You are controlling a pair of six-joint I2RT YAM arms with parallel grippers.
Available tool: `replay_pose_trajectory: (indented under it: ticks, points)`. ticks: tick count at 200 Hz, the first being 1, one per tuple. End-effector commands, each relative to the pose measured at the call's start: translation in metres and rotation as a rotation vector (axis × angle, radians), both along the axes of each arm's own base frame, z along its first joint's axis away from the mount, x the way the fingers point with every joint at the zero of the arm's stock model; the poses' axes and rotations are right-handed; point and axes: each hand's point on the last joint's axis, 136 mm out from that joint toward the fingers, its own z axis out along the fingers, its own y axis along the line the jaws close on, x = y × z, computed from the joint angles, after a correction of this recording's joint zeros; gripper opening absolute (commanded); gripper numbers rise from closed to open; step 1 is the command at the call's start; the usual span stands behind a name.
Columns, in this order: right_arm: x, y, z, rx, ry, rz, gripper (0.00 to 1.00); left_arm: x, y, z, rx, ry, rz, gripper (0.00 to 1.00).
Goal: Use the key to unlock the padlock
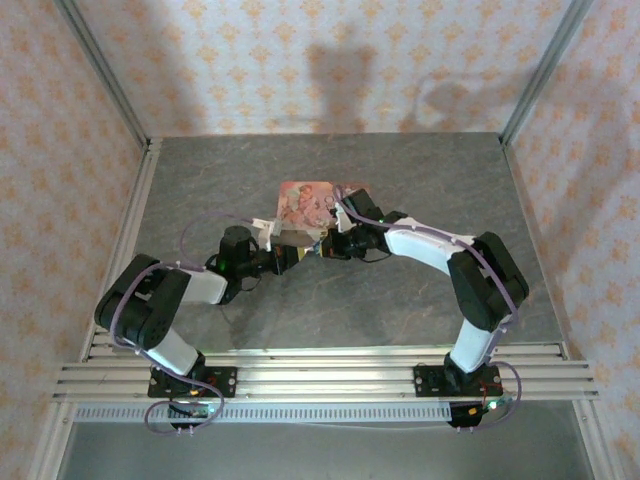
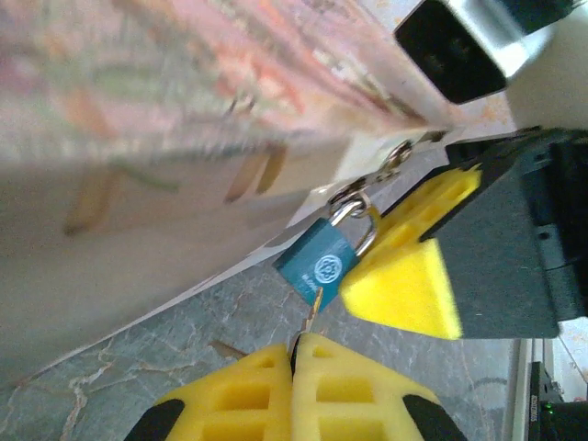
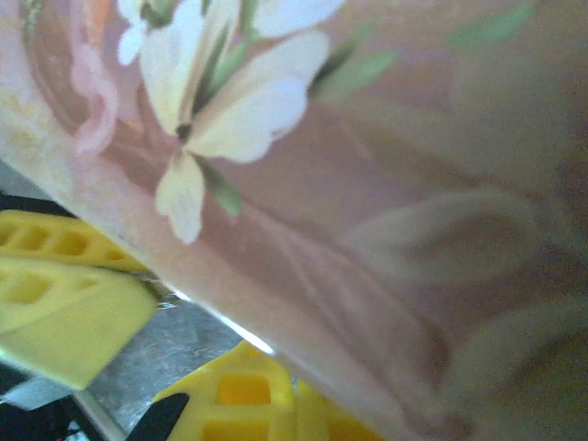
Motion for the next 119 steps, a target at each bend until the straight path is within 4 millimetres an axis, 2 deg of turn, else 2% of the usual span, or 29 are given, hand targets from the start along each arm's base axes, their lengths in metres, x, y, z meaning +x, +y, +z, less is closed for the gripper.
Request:
replay_pose_trajectory:
  ticks: [1,28,40,77,119]
  points:
    - [0.009,-0.015,-0.002,-0.067,-0.048,-0.087,0.14,-0.001,0.000,0.000,0.066,-0.040,-0.004,0.00]
    - [0.016,-0.027,0.003,-0.090,-0.088,-0.174,0.43,-0.008,-0.001,-0.004,0.113,-0.042,-0.007,0.00]
    - [0.018,-0.031,0.007,-0.089,-0.107,-0.206,0.49,-0.010,-0.001,-0.003,0.121,-0.046,-0.004,0.00]
    - [0.019,-0.043,0.008,-0.113,-0.164,-0.306,0.54,-0.018,0.003,-0.005,0.135,-0.045,0.017,0.00]
    - [0.012,-0.045,0.009,-0.310,-0.342,-0.301,0.55,-0.027,0.017,-0.009,0.172,-0.031,0.065,0.00]
